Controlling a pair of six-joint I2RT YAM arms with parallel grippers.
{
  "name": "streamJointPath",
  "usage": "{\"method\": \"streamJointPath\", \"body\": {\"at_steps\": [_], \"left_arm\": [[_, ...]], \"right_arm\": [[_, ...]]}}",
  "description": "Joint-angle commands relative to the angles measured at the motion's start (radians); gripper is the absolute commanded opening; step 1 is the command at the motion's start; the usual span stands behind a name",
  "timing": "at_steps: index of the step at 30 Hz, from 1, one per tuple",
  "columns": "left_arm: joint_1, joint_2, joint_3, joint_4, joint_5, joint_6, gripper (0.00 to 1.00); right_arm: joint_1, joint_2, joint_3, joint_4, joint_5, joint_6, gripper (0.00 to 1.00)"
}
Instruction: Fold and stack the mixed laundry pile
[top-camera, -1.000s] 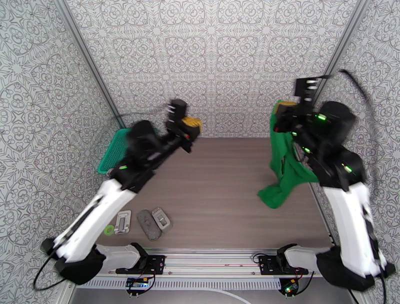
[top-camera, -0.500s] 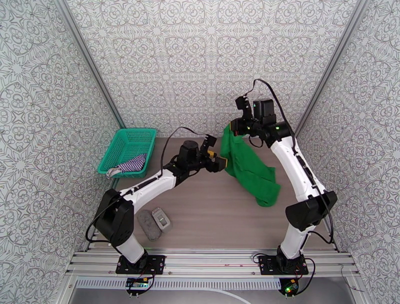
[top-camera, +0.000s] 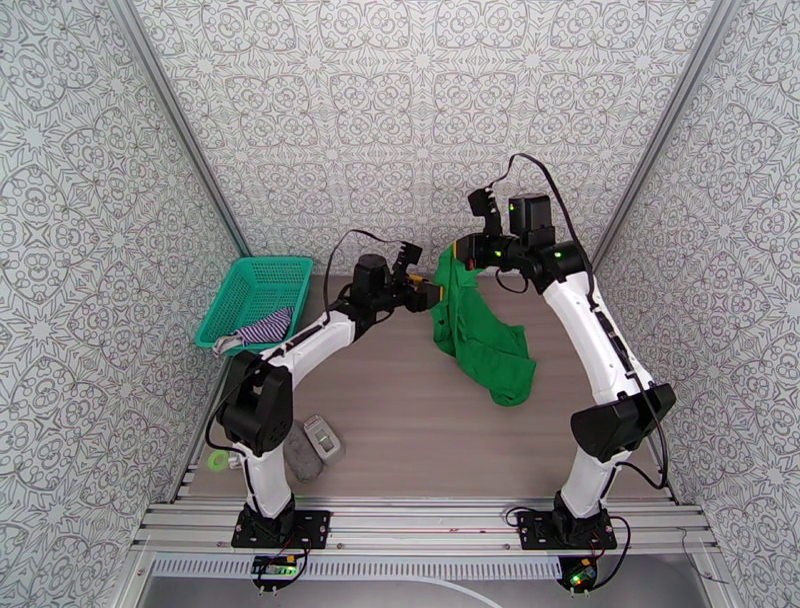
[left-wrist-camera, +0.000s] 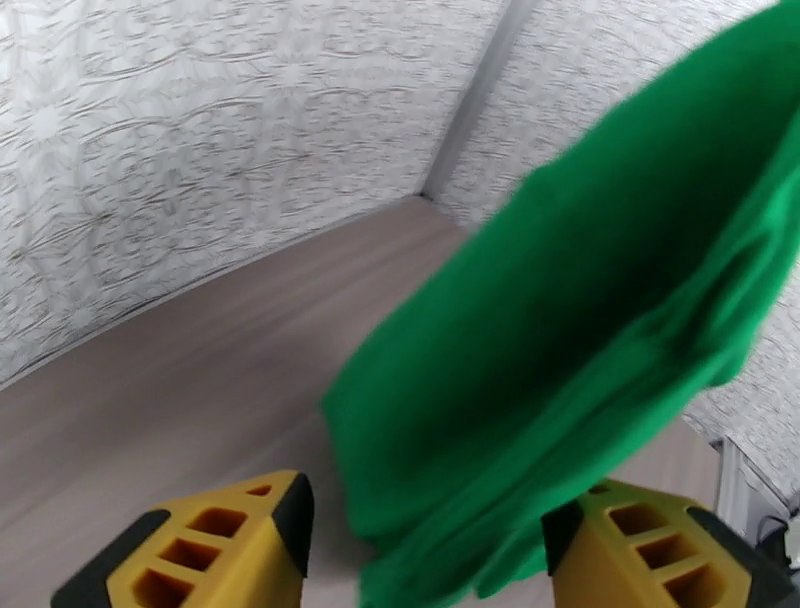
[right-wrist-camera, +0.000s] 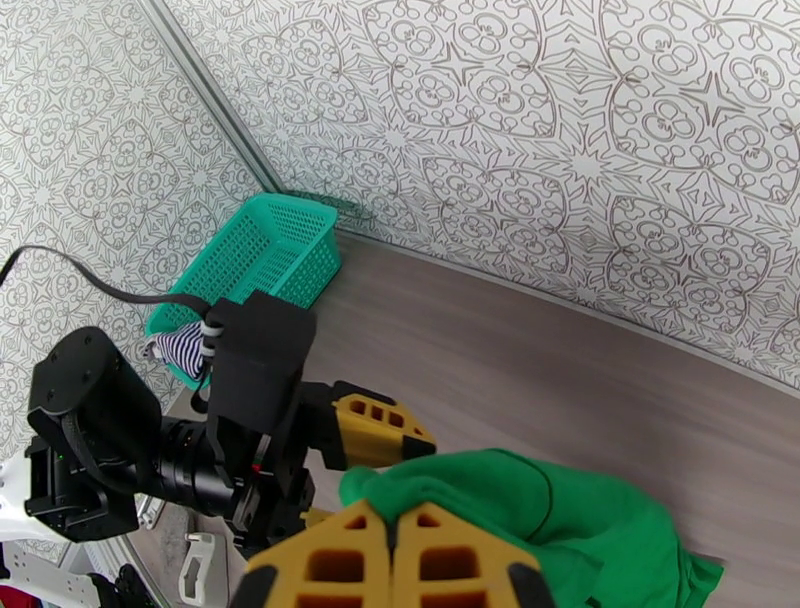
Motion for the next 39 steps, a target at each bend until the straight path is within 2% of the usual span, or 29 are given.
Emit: {"method": "streamJointPath", "body": {"at_steps": [1,7,9,11,14,15,17,19,23,27,29,33,39], "left_arm": [[-0.024,0.022,0.028,0.016,0.101,-0.026,0.71],[-0.034,0.067,0.053,0.028,0.105,-0.056,0.25],[-0.036,0.077,0.079,0.022,0.090,-0.072,0.02],[-0.031,0.063,0.073,0.041,0.055,-0.100,0.00],[0.001,0.029,0.043,0.010,0.000,-0.194,0.00],[0.016,0.013,0.021,-0.017,-0.023,-0.230,0.00],[0.045,-0.019,-0.046,-0.026,-0.037,-0.281,0.00],[0.065,-0.033,-0.080,-0.065,-0.034,-0.293,0.00],[0.072,-0.031,-0.085,-0.141,-0.016,-0.248,0.00],[0.073,-0.029,-0.105,-0.134,-0.028,-0.254,0.00],[0.074,-0.030,-0.112,-0.136,-0.036,-0.254,0.00],[0.074,-0.025,-0.103,-0.157,-0.033,-0.246,0.00],[0.079,-0.027,-0.092,-0.176,-0.036,-0.235,0.00]], "right_arm": [[-0.004,0.000,0.000,0.032,-0.017,0.031,0.00],[-0.004,0.001,-0.022,0.050,-0.039,0.051,0.00],[-0.004,-0.001,-0.038,0.049,-0.025,0.055,0.00],[-0.009,0.012,-0.047,0.031,0.018,0.060,0.01],[-0.068,0.085,-0.033,-0.026,0.031,0.126,0.45],[-0.101,0.119,-0.029,-0.039,0.004,0.163,0.55],[-0.149,0.162,-0.037,-0.065,-0.019,0.202,0.65],[-0.167,0.165,-0.074,-0.113,0.036,0.185,0.71],[-0.196,0.036,-0.361,-0.141,0.163,0.185,0.72],[-0.263,-0.129,-0.716,-0.084,0.170,0.237,0.70],[-0.294,-0.178,-0.834,-0.061,0.154,0.248,0.67],[-0.303,-0.206,-0.941,-0.034,0.066,0.240,0.56],[-0.296,-0.213,-1.017,-0.008,0.065,0.271,0.49]]}}
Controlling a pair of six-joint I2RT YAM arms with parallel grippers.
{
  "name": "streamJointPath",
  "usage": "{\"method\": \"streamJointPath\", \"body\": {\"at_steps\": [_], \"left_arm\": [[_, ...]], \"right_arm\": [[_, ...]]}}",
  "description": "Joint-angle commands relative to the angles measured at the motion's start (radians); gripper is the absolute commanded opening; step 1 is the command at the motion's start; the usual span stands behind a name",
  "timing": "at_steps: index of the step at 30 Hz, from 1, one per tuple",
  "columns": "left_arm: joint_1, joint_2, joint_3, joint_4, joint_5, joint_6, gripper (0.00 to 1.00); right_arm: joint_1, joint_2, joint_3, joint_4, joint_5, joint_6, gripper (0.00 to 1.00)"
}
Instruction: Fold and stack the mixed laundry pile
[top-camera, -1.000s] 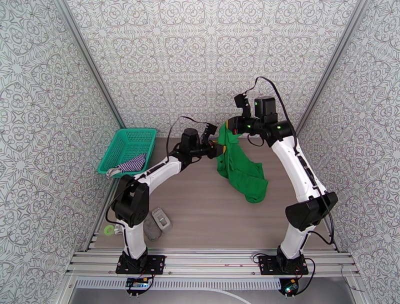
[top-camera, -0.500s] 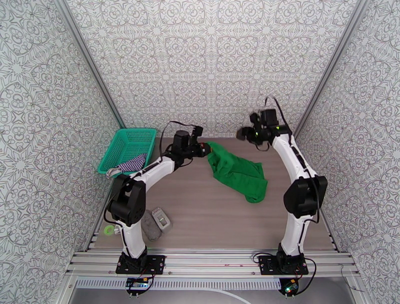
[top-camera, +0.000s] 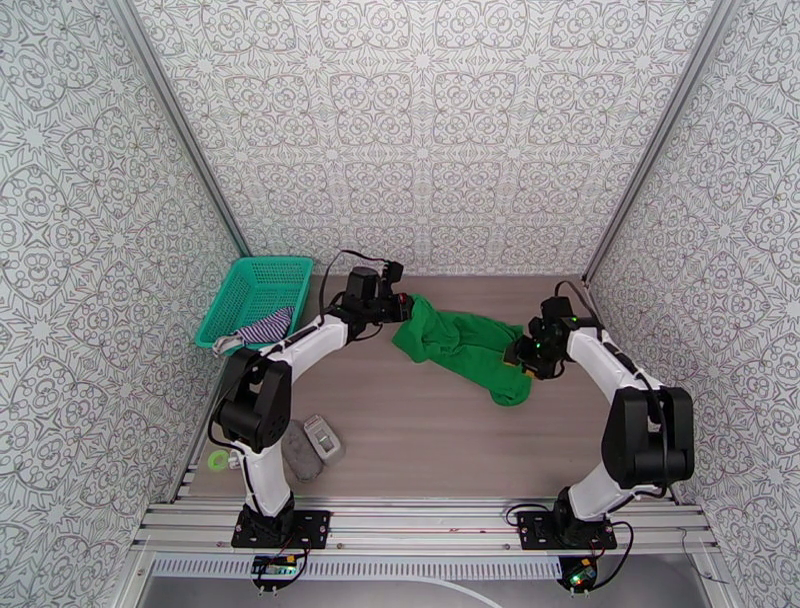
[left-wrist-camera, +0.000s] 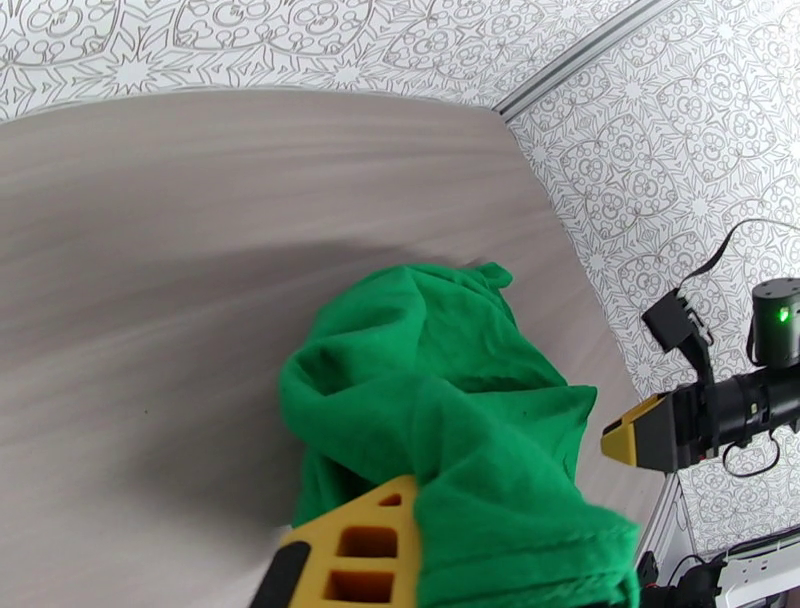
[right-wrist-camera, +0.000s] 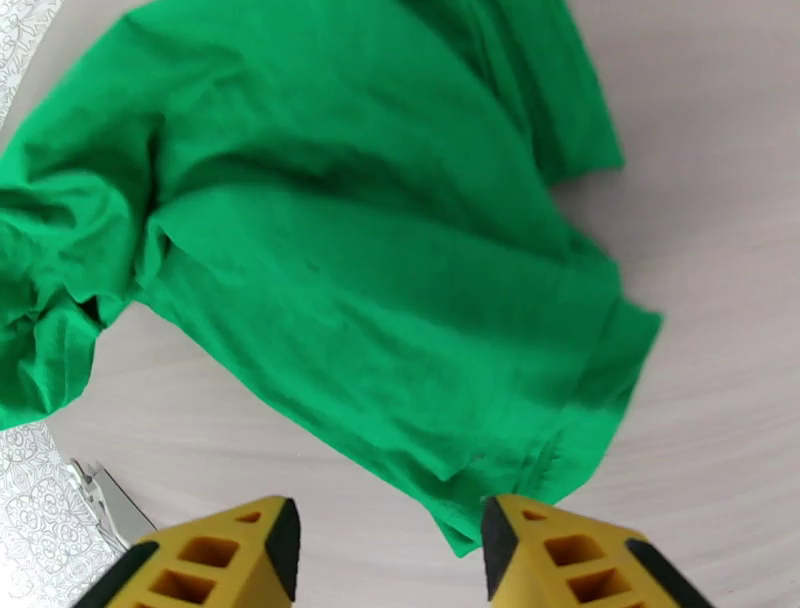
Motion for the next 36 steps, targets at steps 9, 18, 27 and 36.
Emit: {"method": "streamJointPath", "body": {"at_steps": [9,18,27,36], "left_arm": [[0.006,-0.034,0.009,-0.033,-0.019,0.011,0.00],[0.010,-0.032,0.021,-0.043,-0.018,0.015,0.00],[0.014,-0.028,0.029,-0.051,-0.018,0.019,0.00],[0.016,-0.027,0.028,-0.053,-0.018,0.021,0.00]], "right_arm": [[0.040,0.050,-0.056,0.006,0.044,0.017,0.44],[0.077,0.088,-0.052,-0.039,0.127,0.027,0.40],[0.079,0.078,-0.062,-0.075,0.177,0.023,0.41],[0.102,0.086,-0.069,-0.016,0.113,0.063,0.25]]}}
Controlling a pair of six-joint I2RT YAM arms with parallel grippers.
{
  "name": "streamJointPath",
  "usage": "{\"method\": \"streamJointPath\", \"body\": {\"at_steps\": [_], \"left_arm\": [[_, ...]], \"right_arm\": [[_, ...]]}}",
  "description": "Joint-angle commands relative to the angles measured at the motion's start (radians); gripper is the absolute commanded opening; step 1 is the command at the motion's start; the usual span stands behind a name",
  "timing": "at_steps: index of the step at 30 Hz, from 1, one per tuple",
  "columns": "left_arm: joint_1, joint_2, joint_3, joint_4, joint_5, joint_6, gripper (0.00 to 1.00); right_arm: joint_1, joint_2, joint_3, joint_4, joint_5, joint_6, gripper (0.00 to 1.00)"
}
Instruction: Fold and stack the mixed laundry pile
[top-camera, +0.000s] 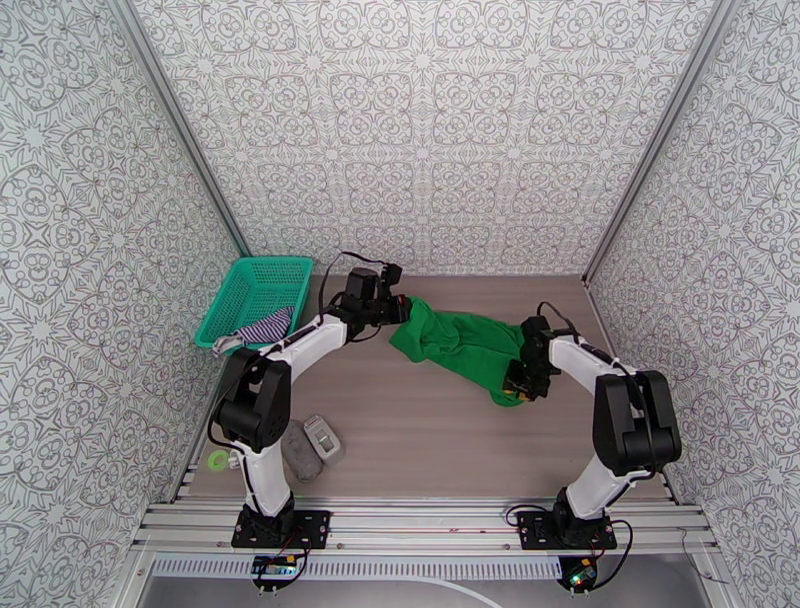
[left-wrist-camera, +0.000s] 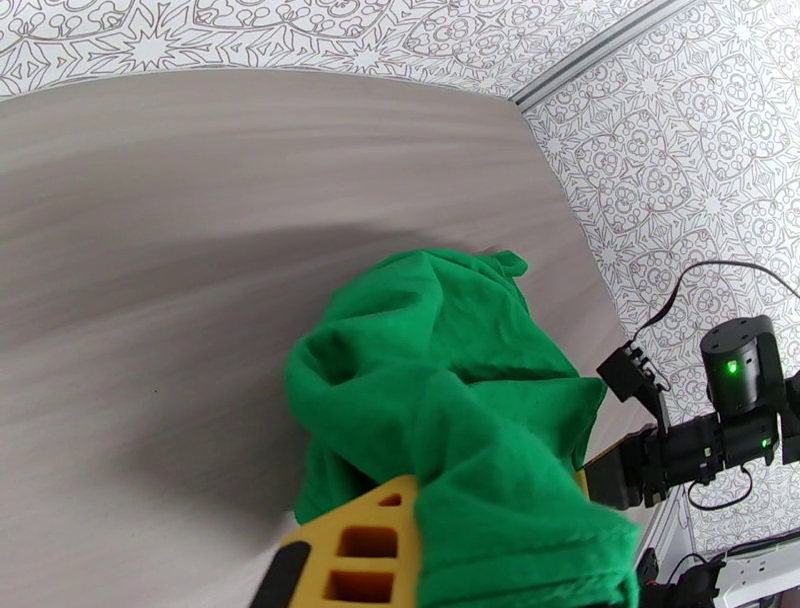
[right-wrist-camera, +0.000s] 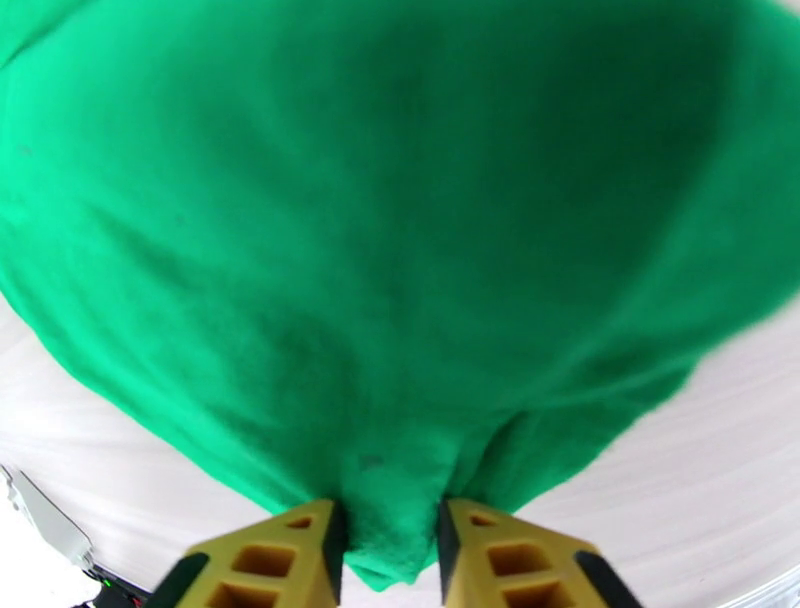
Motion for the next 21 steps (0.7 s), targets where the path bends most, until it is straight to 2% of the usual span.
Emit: {"method": "streamJointPath", "body": {"at_steps": [1,5,12,17,21], "left_arm": [[0.009,-0.027,0.029,-0.018,-0.011,0.017,0.00],[0.012,-0.035,0.030,-0.021,-0.013,0.020,0.00],[0.027,-0.127,0.030,-0.030,-0.057,0.037,0.00],[0.049,-0.251,0.038,-0.055,-0.100,0.061,0.00],[0.047,-0.379,0.054,-0.089,-0.153,0.118,0.00]], "right_arm": [[0.013,0.007,0.006,0.022,-0.022,0.025,0.21],[0.013,-0.018,0.039,-0.011,0.010,0.018,0.01],[0.013,-0.119,0.186,-0.091,0.113,0.000,0.00],[0.012,-0.216,0.317,-0.060,0.167,-0.006,0.00],[0.011,-0.306,0.416,0.007,0.259,-0.021,0.00]]}}
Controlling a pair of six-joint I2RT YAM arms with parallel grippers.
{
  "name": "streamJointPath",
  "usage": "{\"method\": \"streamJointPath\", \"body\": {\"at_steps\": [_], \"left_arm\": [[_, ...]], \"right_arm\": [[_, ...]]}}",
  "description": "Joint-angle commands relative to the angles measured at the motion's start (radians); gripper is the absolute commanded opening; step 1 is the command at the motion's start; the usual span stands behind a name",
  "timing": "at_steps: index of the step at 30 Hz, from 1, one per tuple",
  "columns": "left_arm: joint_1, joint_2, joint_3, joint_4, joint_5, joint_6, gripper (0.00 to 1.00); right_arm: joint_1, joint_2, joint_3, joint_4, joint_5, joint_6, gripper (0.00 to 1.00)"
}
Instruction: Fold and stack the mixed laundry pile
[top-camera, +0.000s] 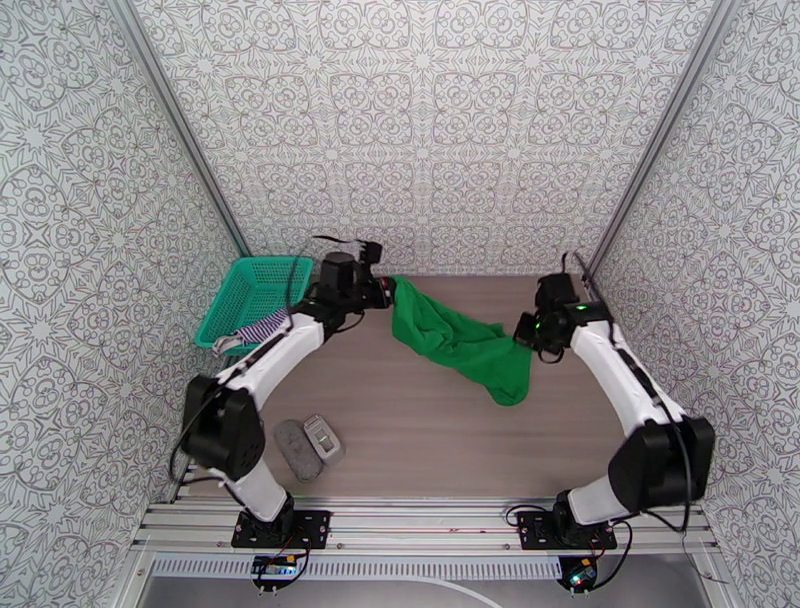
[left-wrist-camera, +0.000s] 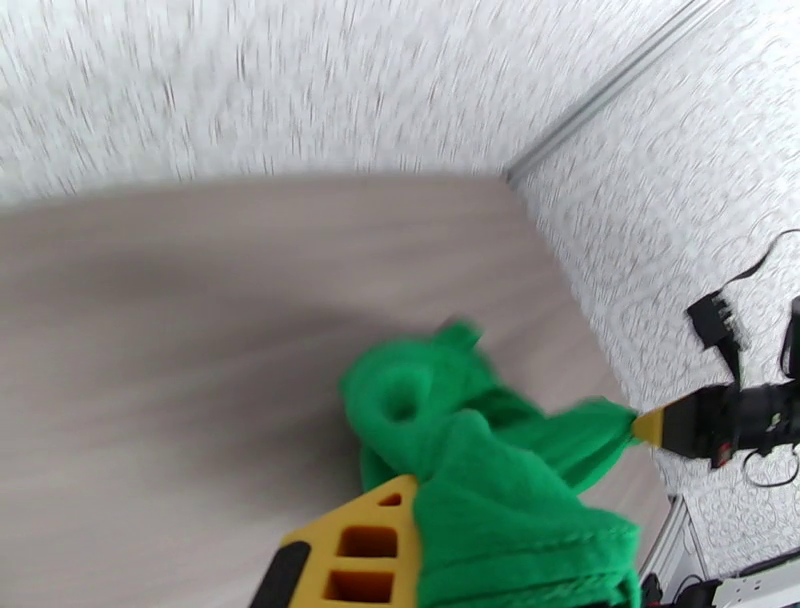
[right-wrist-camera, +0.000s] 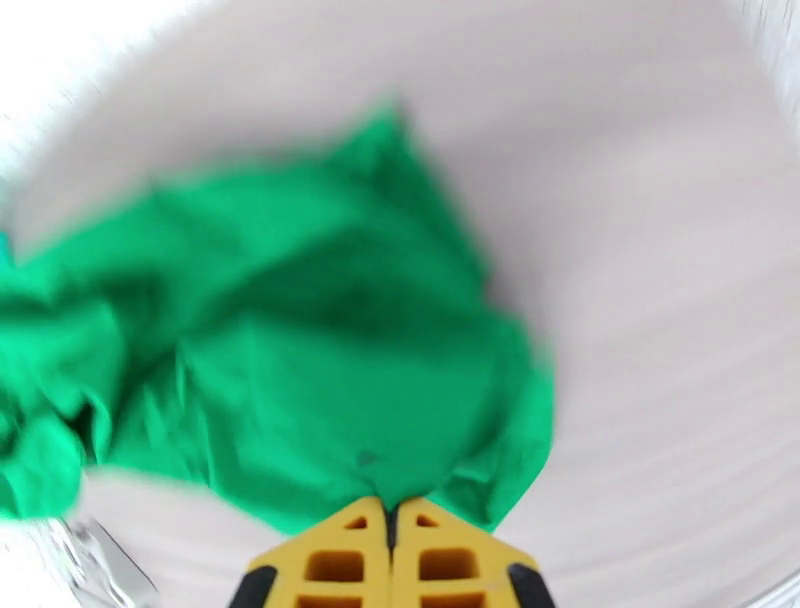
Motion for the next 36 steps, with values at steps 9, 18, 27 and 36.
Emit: {"method": "streamJointPath", "body": {"at_steps": [9,18,27,36], "left_arm": [[-0.161,-0.379,0.213,-0.324,-0.362,0.303,0.00],[-0.319,-0.484,0.442,-0.579,-0.671,0.395,0.00],[0.060,-0.073,0.911,-0.978,-0.452,0.162,0.00],[0.184,0.441,0.703,-0.745,-0.152,0.132,0.18]], "right_arm": [[0.002,-0.308,0.211,0.183,0.265,-0.037,0.00],[0.002,-0.362,0.449,0.065,0.403,-0.082,0.00],[-0.018,0.010,0.721,-0.210,0.249,-0.067,0.00],[-0.060,0.442,0.422,0.119,0.090,-0.073,0.00]]}}
